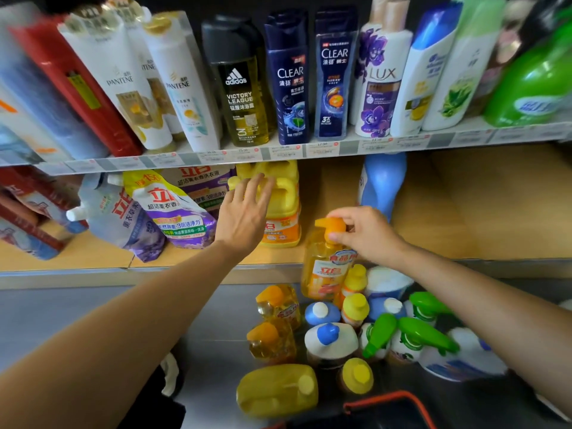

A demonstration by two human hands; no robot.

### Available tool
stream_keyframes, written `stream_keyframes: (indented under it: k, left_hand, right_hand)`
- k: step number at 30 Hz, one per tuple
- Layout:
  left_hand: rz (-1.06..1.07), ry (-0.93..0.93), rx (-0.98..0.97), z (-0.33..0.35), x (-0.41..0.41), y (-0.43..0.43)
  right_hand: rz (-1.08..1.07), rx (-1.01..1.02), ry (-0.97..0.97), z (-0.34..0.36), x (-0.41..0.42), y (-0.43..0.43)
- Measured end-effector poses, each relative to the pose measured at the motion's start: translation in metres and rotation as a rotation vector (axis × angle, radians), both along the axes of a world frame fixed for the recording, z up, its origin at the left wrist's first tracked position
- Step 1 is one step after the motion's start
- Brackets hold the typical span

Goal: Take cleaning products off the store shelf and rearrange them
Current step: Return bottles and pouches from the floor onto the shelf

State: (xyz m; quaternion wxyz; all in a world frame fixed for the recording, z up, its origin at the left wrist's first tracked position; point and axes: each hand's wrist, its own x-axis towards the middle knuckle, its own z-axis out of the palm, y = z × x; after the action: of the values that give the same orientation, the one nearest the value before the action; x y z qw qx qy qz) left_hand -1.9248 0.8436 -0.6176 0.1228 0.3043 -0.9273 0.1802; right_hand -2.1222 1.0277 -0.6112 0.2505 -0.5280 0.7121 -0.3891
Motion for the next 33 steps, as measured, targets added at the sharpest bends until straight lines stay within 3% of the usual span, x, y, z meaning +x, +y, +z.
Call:
stream_keyframes:
  k: [4, 6, 10, 13, 17, 24, 29, 33]
  left_hand:
    - [-0.146, 0.134, 0.17, -0.005, 0.001, 0.016]
    - [-0.133, -0.007, 0.379, -0.01, 0.003, 0.02]
    - [0.048, -0.461, 0.806, -0.03, 0.011, 0.021]
    - [0.082, -0.582, 0.996, -0.055, 0.023, 0.024]
    - [0.09, -0.552, 1.111, -0.07, 0.023, 0.021]
    - [0.307, -0.473, 1.492, -0.068, 0.016, 0.016]
    - [0.207, -0.444, 1.442, -0.061, 0.009, 0.021]
    - [0.094, -0.399, 1.237, -0.05, 0.005, 0.026]
  right_hand:
    - [-0.019, -0.065, -0.011, 0.042, -0.011, -0.01]
    - [-0.023, -0.087, -0.017, 0.057, -0.015, -0.017]
    - [-0.086, -0.128, 0.02, 0.061, -0.019, -0.029]
    - [-0.158, -0.107, 0.035, 0.041, -0.02, -0.03]
    - [-0.242, -0.133, 0.013, 0.015, -0.017, -0.034]
    - [-0.259, -0.09, 0.039, 0.009, -0.02, -0.034]
    - [-0.111, 0.112, -0.031, -0.011, -0.031, -0.014]
    - [-0.149, 0.064, 0.003, -0.028, -0.026, -0.01]
